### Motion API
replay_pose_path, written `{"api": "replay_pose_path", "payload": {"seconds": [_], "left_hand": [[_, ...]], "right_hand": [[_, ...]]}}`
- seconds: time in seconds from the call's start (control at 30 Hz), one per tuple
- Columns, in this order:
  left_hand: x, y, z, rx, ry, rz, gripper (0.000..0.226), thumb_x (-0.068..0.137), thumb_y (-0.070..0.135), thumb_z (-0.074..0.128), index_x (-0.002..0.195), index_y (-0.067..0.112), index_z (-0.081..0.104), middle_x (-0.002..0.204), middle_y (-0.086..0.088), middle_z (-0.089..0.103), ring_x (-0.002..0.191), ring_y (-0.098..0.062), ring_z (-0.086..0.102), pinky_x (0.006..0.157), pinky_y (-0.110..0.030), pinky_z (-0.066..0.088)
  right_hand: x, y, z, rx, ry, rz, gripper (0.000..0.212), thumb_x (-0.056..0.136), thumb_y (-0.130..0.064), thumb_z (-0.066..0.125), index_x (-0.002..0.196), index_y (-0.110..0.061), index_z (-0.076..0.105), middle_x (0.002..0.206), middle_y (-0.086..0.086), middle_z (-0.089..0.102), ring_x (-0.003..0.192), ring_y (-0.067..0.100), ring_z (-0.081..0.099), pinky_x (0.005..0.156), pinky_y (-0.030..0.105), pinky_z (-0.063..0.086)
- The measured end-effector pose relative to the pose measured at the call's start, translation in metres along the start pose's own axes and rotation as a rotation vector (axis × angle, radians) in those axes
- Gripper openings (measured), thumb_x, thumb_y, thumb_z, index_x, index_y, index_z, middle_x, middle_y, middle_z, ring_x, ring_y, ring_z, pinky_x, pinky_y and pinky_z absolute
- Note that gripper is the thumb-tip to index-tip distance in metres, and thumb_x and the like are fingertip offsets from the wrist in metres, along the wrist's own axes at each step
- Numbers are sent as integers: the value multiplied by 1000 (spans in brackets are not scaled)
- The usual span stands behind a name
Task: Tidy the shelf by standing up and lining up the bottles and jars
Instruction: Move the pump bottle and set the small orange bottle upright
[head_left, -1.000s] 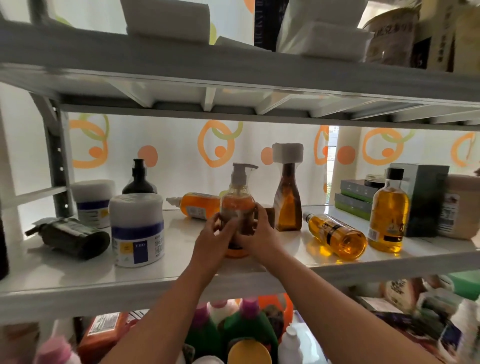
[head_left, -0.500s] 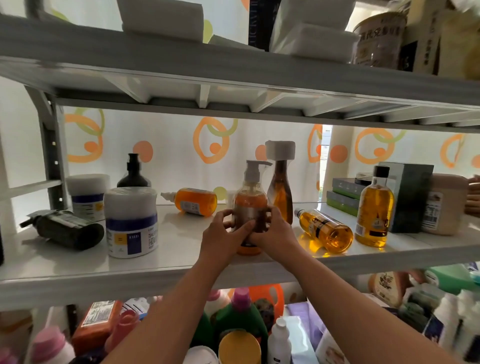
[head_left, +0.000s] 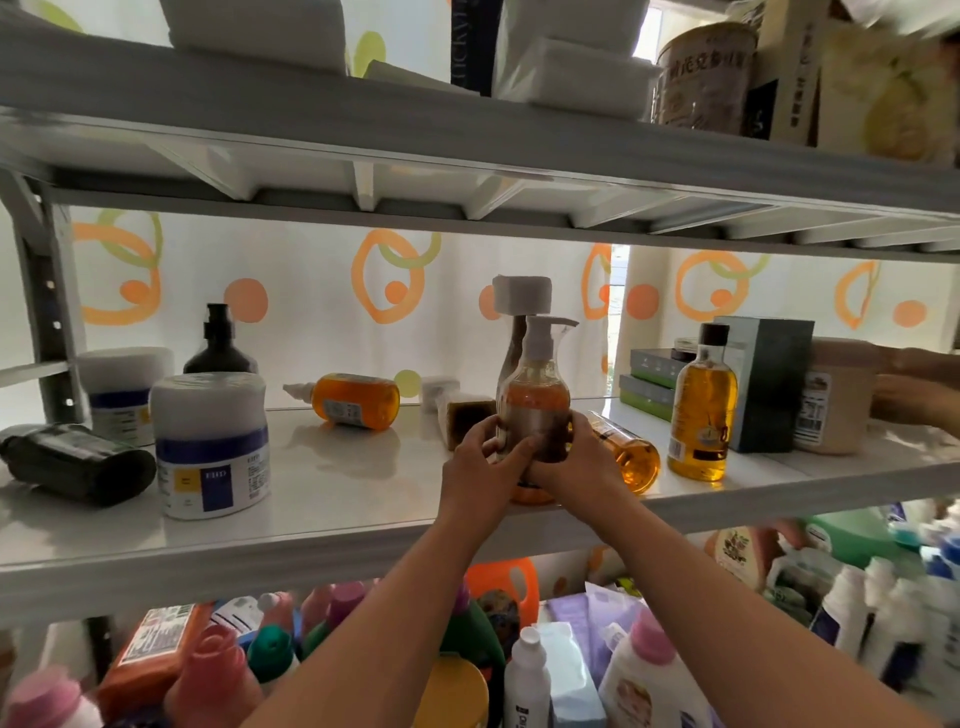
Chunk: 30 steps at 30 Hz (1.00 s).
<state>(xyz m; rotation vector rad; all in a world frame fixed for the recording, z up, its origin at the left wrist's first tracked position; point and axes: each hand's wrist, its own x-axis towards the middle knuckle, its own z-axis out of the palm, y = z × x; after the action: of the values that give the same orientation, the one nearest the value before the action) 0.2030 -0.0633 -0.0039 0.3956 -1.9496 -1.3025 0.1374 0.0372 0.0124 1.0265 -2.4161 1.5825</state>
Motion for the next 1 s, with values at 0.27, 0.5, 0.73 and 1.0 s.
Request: {"api": "replay_pose_path", "payload": {"seconds": [0.27,0.5,0.73,1.0], "left_hand": [[3,-3,5,-24,-22,-7,57,88,36,62,141,22,44,131,-4,61,115,-17,61,68,-5,45],[1,-2,0,-18,-105,14,40,96,28,50,135,20,51,117,-4,68,106,-15,64,76,-11,50],[-4,10,-20,27,21,-15,34,97,28,45,126,18,59,112,5,65,99,-7,62,84,-14,45],[9,4,-51,-49,222,-117,29,97,30,40,70,28,51,78,0,59,86,-22,61,88,-43,52]], "right_hand": [[4,6,1,9,21,-11,79,71,-24,77,136,-16,34,127,8,55,105,20,54,78,24,45],[2,3,12,-47,94,-11,108,74,-29,76,150,-19,0,142,10,42,128,30,46,98,37,45],[-5,-5,19,-132,269,-3,102,72,-34,77,148,-19,11,143,15,33,132,30,34,105,38,36],[-18,-19,49,-183,516,-327,66,73,-28,73,125,-20,33,122,18,44,113,31,42,88,37,47]]}}
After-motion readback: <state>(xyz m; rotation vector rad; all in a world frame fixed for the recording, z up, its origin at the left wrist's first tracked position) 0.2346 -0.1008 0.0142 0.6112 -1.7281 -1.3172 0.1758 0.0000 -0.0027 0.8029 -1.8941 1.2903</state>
